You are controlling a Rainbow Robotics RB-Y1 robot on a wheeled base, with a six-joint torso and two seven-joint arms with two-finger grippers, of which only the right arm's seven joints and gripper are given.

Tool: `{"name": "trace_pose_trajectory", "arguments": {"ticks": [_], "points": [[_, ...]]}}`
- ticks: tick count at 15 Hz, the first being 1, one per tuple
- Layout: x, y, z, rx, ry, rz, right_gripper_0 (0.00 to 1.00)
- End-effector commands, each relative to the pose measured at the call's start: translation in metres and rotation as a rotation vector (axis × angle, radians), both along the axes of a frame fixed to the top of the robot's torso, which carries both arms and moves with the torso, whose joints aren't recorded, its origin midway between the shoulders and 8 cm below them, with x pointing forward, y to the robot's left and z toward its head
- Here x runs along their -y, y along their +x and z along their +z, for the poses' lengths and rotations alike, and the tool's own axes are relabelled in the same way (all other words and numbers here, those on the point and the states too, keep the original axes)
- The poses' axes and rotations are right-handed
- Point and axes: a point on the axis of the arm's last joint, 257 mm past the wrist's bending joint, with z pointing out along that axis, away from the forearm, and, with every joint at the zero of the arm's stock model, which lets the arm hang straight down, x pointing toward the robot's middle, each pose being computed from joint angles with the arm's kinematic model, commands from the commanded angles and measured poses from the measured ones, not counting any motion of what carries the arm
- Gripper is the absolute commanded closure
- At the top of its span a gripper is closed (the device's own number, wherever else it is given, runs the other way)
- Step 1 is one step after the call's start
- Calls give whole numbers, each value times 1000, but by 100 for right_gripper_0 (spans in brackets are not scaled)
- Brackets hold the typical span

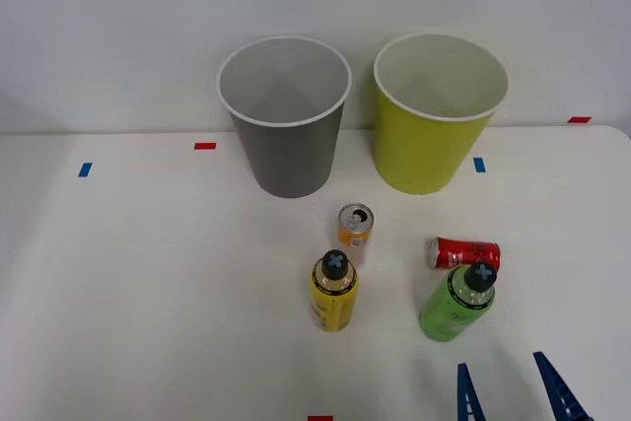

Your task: Put cans in the gray bin, plastic bottles in the light green bin

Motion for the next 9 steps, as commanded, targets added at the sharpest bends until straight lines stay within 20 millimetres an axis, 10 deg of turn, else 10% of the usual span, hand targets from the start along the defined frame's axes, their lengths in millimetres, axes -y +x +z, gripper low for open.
{"name": "trace_pose_trajectory", "arguments": {"ticks": [1, 9], "points": [[0, 5, 3, 39, -165, -4, 0], [-7, 56, 2, 28, -215, 41, 0]]}}
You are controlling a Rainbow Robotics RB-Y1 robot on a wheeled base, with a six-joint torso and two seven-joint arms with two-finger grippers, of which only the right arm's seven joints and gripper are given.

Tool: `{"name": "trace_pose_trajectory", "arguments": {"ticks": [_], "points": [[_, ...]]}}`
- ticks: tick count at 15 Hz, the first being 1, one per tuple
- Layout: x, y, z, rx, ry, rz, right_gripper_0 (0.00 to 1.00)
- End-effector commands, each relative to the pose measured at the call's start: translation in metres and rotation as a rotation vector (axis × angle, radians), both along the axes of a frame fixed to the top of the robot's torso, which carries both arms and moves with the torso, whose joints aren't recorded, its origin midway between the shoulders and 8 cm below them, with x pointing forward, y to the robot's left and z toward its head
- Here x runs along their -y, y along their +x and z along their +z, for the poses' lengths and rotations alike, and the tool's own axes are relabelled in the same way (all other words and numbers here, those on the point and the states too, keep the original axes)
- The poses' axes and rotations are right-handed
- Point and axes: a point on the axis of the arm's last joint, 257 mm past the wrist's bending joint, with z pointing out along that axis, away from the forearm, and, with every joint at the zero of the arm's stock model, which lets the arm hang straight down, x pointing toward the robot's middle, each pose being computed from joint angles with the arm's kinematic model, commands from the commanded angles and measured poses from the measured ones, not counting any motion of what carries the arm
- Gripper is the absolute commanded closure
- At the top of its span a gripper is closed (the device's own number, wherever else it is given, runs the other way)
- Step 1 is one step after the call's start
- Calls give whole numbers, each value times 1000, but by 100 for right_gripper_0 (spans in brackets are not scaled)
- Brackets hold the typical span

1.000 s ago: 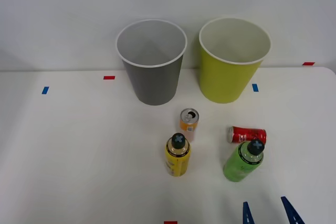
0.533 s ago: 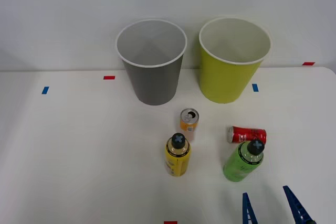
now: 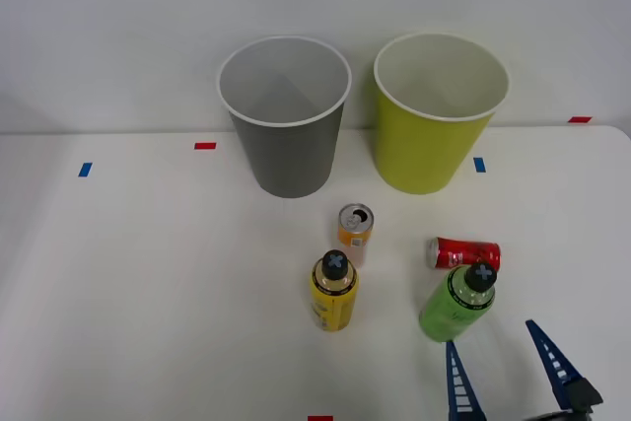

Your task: Put cans in the gray bin, plastic bottles in the light green bin

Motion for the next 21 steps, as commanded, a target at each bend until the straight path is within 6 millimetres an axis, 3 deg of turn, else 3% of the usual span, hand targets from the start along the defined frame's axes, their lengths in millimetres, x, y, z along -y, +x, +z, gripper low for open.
{"name": "trace_pose_trajectory", "arguments": {"ticks": [1, 6, 9, 21], "points": [[-5, 24, 0, -10, -26, 25, 0], [-12, 32, 2, -4, -38, 60, 0], [-26, 35, 6, 6, -20, 101, 0], [-35, 69, 9, -10, -17, 81, 0]]}}
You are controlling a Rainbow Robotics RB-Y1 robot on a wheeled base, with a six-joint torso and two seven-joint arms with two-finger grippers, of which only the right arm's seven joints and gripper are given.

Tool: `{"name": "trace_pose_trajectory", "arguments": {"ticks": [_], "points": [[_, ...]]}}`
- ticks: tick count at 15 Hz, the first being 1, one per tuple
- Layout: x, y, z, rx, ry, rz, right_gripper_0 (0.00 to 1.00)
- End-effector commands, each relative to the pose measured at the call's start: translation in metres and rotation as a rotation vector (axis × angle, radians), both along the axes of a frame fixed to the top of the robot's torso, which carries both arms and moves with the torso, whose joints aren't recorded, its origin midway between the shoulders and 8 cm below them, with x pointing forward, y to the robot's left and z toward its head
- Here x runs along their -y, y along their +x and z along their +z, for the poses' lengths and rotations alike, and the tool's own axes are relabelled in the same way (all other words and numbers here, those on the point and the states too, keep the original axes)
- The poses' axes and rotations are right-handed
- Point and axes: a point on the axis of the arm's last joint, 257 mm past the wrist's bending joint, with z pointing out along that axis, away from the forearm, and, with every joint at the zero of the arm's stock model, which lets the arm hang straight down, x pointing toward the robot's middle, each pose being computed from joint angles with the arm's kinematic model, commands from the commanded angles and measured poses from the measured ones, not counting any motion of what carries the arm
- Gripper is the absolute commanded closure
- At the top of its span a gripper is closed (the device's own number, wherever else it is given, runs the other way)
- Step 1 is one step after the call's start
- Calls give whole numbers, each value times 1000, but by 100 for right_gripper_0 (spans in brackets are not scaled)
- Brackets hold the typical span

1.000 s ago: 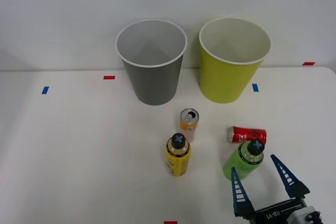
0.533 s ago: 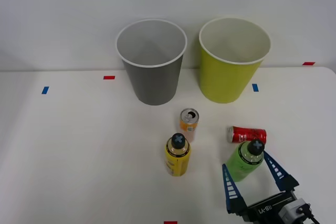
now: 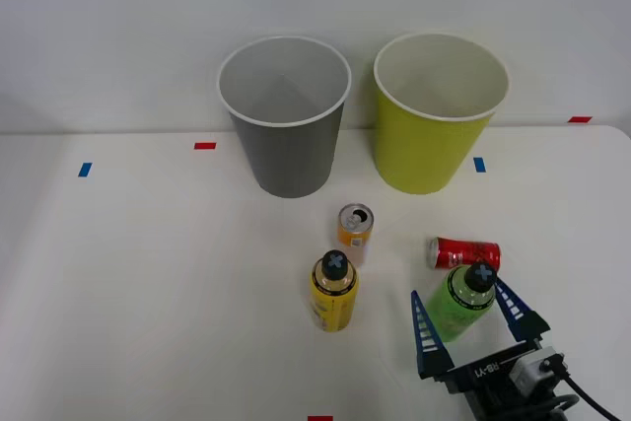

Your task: Put cans in the gray bin, plastic bottles in the light green bin

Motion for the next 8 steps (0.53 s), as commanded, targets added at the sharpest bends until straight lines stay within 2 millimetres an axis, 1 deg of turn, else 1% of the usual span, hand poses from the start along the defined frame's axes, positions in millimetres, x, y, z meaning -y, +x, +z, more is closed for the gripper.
{"name": "trace_pose_trajectory", "arguments": {"ticks": [1, 5, 8], "points": [[-4, 8, 4, 6, 5, -10, 0], [-4, 17, 7, 14, 3, -35, 0], [-3, 17, 7, 16, -5, -38, 0]]}}
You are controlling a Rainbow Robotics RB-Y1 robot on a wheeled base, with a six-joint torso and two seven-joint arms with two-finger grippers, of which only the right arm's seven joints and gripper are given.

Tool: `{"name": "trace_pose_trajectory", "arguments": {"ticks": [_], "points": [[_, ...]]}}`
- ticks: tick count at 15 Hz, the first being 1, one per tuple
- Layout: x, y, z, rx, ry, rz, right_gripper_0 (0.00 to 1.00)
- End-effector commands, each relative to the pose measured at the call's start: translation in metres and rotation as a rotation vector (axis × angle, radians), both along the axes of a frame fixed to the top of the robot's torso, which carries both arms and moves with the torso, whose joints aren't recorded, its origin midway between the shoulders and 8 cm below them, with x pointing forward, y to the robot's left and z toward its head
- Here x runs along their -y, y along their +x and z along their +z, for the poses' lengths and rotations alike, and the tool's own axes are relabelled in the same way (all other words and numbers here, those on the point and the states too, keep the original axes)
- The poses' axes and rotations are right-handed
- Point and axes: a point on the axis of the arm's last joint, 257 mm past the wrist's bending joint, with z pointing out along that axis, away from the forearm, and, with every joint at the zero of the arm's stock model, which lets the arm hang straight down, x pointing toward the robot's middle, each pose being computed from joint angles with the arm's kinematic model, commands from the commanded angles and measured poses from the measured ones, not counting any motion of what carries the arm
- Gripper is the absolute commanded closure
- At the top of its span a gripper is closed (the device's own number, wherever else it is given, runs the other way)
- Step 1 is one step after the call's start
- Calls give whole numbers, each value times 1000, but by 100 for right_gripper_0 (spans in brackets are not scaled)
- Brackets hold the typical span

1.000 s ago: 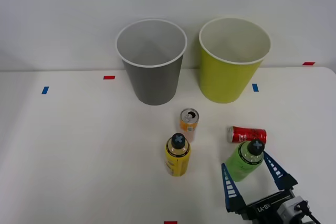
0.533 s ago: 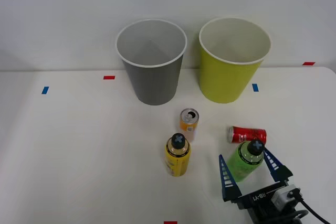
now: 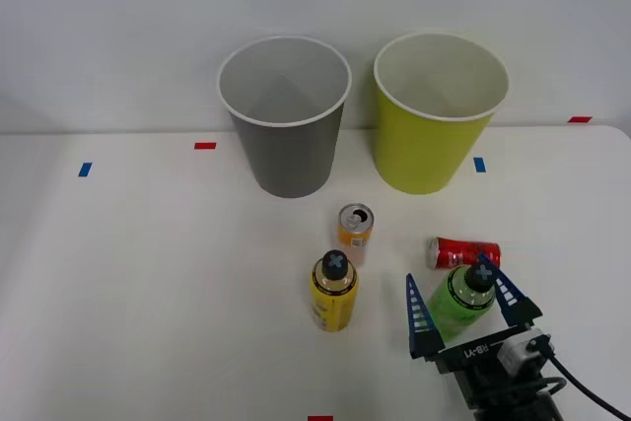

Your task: Put cans in the gray bin, plastic bottles in the light green bin

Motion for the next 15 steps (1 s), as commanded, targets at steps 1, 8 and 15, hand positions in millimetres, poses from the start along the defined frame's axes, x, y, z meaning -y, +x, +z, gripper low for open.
{"name": "trace_pose_trajectory", "arguments": {"ticks": [1, 8, 15], "points": [[0, 0, 1, 4, -5, -3, 0], [-2, 0, -1, 2, -8, -17, 100], [7, -5, 8, 37, 4, -28, 100]]}}
